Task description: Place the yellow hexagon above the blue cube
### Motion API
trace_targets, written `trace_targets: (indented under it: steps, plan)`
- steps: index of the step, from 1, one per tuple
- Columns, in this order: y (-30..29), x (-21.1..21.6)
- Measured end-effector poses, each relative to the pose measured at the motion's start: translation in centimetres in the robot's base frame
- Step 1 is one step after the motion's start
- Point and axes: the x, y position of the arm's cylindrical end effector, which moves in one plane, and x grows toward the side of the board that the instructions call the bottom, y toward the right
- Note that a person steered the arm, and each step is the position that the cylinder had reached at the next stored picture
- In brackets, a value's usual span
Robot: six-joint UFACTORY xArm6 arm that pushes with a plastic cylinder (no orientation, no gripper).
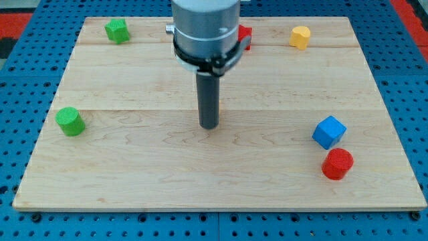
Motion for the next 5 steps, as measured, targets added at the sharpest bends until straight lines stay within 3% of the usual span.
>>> trace_targets:
  steps: [1, 2, 3, 4, 5]
  plan:
    - [-5.7, -3.6]
    - [-3.8, -6.4]
    - [3.4, -5.1]
    - [1.7, -4.4]
    - [4.0, -2.9]
